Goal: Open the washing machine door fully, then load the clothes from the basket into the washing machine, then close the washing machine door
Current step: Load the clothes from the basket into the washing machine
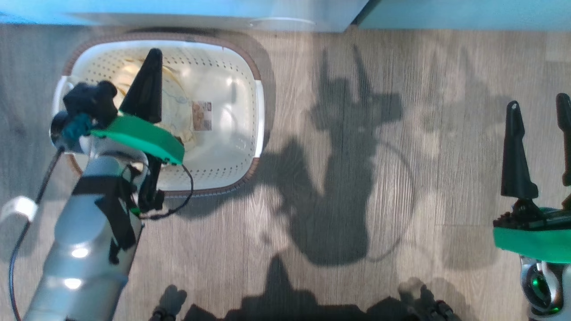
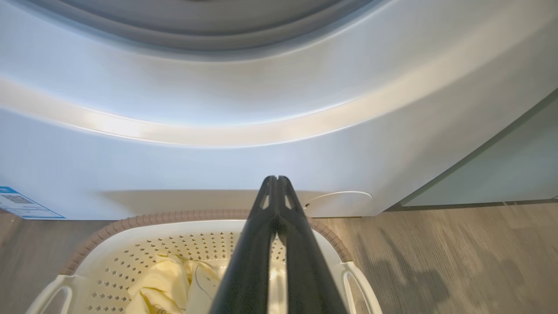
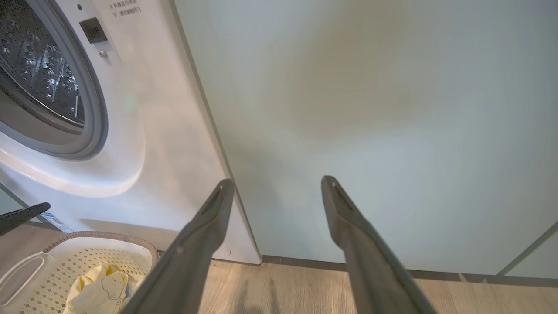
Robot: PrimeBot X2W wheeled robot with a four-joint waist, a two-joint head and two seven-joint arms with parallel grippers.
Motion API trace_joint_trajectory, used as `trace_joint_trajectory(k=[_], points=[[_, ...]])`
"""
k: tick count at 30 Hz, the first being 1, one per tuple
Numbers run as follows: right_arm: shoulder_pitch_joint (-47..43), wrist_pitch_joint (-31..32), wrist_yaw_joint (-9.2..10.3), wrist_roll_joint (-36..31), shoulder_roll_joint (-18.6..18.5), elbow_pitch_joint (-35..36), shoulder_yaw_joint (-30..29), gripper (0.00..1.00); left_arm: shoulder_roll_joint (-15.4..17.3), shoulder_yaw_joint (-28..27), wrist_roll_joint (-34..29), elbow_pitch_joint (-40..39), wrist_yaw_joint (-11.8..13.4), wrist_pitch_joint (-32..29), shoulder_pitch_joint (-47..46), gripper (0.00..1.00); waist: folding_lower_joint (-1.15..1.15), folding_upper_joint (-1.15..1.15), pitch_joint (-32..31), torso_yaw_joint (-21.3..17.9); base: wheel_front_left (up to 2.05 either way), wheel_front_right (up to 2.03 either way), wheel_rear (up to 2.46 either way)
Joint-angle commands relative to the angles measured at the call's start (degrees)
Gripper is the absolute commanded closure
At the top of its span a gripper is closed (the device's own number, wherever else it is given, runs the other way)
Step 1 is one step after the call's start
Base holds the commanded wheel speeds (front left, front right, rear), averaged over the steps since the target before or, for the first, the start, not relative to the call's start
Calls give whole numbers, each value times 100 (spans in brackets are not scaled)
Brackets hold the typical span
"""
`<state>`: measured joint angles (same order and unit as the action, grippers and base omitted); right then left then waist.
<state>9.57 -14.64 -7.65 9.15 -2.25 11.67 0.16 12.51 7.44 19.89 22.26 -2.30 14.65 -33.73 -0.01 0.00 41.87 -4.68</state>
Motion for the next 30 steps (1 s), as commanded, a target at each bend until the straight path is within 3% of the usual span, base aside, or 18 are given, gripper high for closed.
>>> trace_joint_trajectory(k=[1, 11, 24, 25, 26, 27, 28, 30], points=[[-203, -36, 16, -13, -63, 122, 78, 0, 116, -248, -98, -347, 36, 34, 250, 100, 1, 0, -150, 36, 0, 0, 0], [-323, -36, 16, -107, -63, 41, -50, 0, -40, -459, -472, -1468, 110, 34, 904, 100, 1, 0, -687, 163, 0, 0, 0], [-676, -36, 16, -104, -63, -314, -9, 0, -212, -584, -429, -1902, 364, -20, 2016, 98, 1, 0, -1892, 299, 0, 0, 0], [-717, -36, 16, -97, -63, -336, -4, 0, -221, -580, -420, -1941, 381, -40, 2109, 65, 1, 0, -1991, 316, 0, 0, 0], [-758, -36, 16, -93, -63, -358, -5, 0, -236, -578, -408, -1983, 402, -62, 2199, 46, 1, 0, -2083, 336, 0, 0, 0], [-798, -36, 16, -91, -63, -376, -6, 0, -252, -580, -395, -2029, 425, -74, 2282, 18, 1, 0, -2172, 357, 0, 0, 0], [-840, -36, 16, -88, -63, -395, -3, 0, -263, -575, -386, -2066, 442, -97, 2368, 0, 1, 0, -2269, 376, 0, 0, 0], [-930, -36, 16, -87, -63, -421, -2, 0, -278, -574, -363, -2142, 476, -146, 2528, 0, 1, 0, -2432, 413, 0, 0, 0]])
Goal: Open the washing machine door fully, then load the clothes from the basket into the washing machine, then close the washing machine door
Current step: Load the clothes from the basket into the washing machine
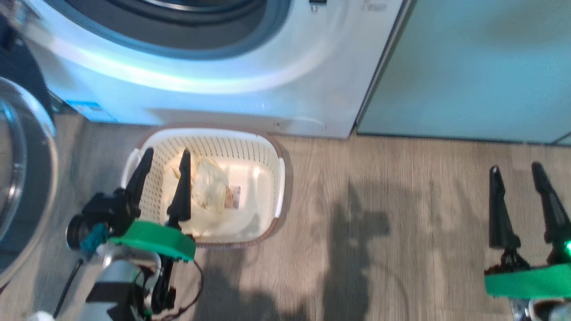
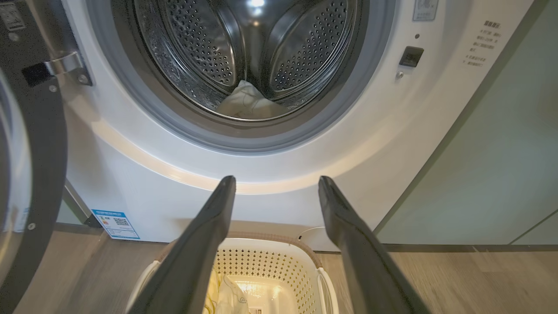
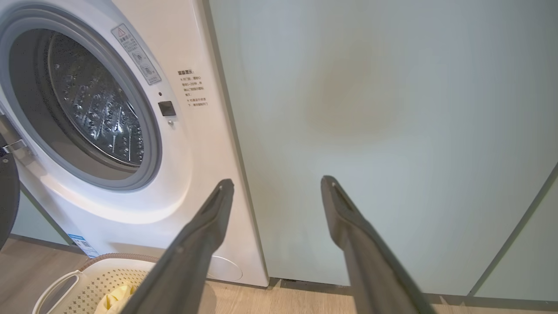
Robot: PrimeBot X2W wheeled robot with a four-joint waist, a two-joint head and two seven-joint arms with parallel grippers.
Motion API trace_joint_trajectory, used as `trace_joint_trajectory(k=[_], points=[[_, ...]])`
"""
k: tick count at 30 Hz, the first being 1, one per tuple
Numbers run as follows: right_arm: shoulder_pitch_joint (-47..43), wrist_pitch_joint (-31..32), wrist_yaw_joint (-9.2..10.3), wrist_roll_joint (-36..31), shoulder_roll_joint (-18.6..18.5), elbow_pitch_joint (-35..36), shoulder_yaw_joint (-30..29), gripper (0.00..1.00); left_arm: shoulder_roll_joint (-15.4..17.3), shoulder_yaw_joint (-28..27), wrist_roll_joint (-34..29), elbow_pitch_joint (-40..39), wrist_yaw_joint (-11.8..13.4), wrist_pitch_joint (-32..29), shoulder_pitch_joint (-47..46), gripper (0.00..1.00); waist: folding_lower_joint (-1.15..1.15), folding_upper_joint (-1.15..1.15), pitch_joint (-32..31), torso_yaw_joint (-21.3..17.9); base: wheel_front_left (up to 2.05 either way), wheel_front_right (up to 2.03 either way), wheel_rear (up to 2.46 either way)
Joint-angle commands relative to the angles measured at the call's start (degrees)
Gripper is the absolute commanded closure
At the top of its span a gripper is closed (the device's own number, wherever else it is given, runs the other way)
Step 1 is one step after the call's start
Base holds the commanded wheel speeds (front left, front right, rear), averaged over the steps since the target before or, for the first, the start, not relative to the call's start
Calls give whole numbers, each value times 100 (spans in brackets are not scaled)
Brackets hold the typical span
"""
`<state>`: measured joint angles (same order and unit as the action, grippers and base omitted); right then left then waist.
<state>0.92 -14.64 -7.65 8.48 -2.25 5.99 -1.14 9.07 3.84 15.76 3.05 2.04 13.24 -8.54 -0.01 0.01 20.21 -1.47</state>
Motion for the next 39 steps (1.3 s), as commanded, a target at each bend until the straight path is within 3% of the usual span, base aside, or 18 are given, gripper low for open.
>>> trace_joint_trajectory(k=[1, 17, 39], points=[[-106, -36, 16, -21, -63, 129, 122, 0, 65, -212, 54, -244, 57, -22, 78, 0, 1, -1, -361, 114, 0, 0, 0], [-767, -36, 16, 29, -63, -46, 285, 0, 151, -234, 81, -640, 264, -308, 1063, 0, 1, -1, -1386, 18, 0, 0, 0], [-891, -36, 16, 55, -63, -87, 341, 0, 217, -180, 107, -752, 389, -440, 1243, 0, 1, -1, -1621, -79, 0, 0, 0]])
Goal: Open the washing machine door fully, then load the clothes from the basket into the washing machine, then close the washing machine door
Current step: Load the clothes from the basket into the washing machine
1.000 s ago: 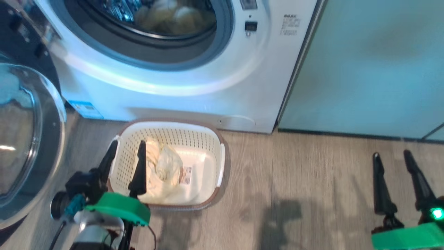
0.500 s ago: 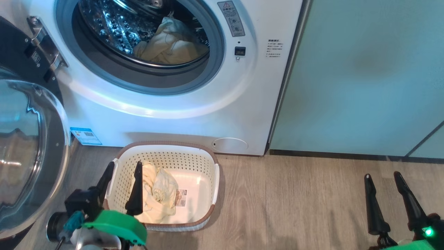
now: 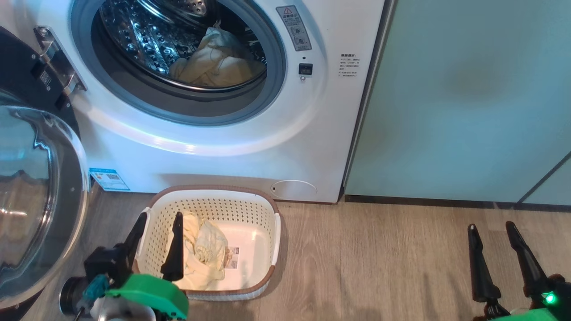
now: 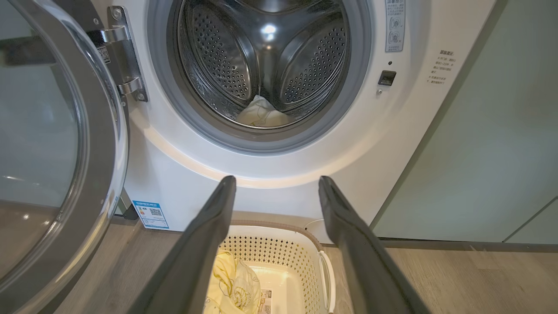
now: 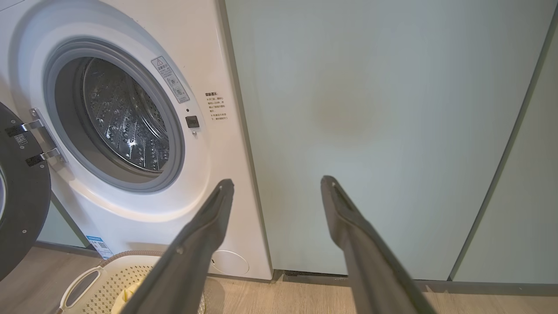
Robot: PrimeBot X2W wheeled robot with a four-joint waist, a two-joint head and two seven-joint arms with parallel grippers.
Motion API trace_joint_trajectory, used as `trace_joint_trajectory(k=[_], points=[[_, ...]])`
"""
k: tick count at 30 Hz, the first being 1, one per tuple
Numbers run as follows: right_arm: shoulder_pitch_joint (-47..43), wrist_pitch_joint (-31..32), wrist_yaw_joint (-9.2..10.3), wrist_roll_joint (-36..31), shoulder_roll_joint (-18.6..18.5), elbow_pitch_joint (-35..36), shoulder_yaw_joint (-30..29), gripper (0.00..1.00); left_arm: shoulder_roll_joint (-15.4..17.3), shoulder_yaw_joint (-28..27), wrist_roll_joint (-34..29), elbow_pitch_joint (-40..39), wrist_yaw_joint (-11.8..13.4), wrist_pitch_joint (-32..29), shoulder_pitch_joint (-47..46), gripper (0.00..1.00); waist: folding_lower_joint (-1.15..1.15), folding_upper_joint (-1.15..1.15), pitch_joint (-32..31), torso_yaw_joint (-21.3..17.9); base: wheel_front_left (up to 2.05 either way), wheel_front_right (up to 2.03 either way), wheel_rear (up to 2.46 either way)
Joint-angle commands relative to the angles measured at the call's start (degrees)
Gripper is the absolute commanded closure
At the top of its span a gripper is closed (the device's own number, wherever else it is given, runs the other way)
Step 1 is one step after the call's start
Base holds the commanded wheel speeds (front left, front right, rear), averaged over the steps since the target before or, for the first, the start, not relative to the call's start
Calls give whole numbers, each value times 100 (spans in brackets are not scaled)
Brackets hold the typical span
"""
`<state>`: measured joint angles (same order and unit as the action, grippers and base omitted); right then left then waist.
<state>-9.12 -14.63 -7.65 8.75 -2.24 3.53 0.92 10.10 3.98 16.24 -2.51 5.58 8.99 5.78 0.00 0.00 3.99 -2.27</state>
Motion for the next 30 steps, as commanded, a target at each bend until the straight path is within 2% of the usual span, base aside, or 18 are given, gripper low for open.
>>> trace_joint_trajectory(k=[1, 11, 18, 30], points=[[114, -37, 16, 28, -64, 159, 138, 0, 117, -189, 57, -190, 39, -16, -190, 0, 0, 0, -3, 1, 0, 0, 0], [164, -37, 16, 23, -64, 195, 174, 0, 112, -79, 69, -45, 25, -24, -328, 0, 0, 0, 111, 4, 0, 0, 0], [265, -37, 16, 62, -64, 236, 169, 0, 67, 45, 170, 329, -100, -40, -666, 0, 0, 0, 379, -26, 0, 0, 0], [713, -37, 16, 175, -64, 441, 137, 0, 42, 196, 409, 2567, -523, 71, -2013, 0, 0, 0, 1529, -227, 0, 0, 0]])
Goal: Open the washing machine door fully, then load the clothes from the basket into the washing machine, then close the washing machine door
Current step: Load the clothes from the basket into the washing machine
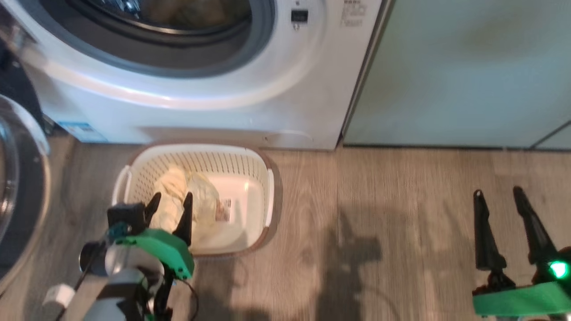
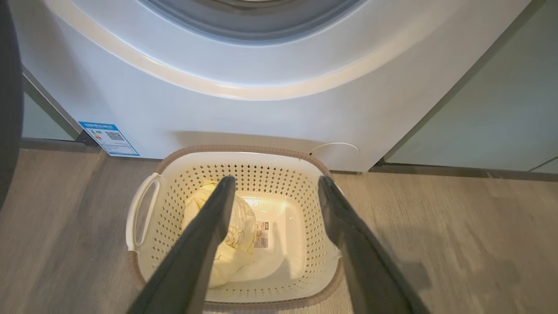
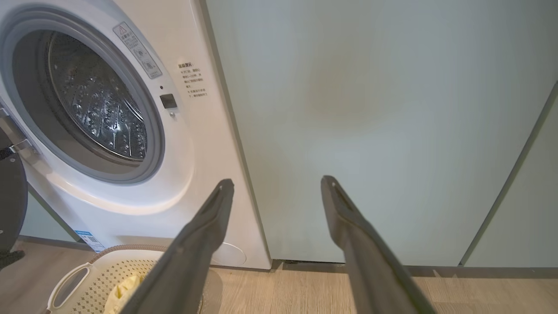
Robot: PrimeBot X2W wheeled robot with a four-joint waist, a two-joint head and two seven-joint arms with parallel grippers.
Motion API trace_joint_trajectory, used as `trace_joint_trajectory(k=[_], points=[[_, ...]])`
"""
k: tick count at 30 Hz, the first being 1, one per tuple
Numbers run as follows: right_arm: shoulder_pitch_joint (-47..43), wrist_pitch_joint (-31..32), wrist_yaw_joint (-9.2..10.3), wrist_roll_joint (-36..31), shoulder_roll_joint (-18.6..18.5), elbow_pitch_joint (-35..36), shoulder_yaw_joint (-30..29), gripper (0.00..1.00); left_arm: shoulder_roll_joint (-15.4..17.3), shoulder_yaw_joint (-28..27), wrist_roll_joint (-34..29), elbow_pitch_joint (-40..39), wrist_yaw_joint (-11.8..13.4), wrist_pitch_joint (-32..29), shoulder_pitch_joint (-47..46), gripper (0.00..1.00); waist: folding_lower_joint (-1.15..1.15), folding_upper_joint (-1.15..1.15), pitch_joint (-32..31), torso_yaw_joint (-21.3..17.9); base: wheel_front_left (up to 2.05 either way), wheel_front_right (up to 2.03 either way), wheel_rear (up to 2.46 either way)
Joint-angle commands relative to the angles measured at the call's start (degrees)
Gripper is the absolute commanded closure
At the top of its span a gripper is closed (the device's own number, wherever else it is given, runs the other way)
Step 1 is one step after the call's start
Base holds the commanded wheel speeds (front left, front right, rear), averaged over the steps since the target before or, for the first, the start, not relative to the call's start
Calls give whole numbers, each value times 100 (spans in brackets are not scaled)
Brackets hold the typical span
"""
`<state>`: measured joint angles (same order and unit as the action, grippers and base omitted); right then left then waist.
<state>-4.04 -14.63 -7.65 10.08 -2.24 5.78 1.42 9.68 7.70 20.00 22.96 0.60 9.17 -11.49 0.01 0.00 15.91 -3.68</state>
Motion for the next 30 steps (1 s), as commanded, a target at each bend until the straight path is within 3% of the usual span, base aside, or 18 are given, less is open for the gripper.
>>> trace_joint_trajectory(k=[1, 16, 30], points=[[205, -37, 16, 42, -64, 215, 86, 0, 83, -176, 33, 20, -25, 53, -286, 0, -1, 0, 338, -85, 0, 0, 0], [917, -37, 16, 209, -64, 659, 23, 0, 345, -93, -8, 2501, -440, 437, -2387, 0, -1, 0, 2279, -282, 0, 0, 0], [1175, -37, 16, 240, -64, 873, 29, 0, 672, -194, 5, 3490, -675, 580, -3553, 0, -1, 0, 3524, -413, 0, 0, 0]])
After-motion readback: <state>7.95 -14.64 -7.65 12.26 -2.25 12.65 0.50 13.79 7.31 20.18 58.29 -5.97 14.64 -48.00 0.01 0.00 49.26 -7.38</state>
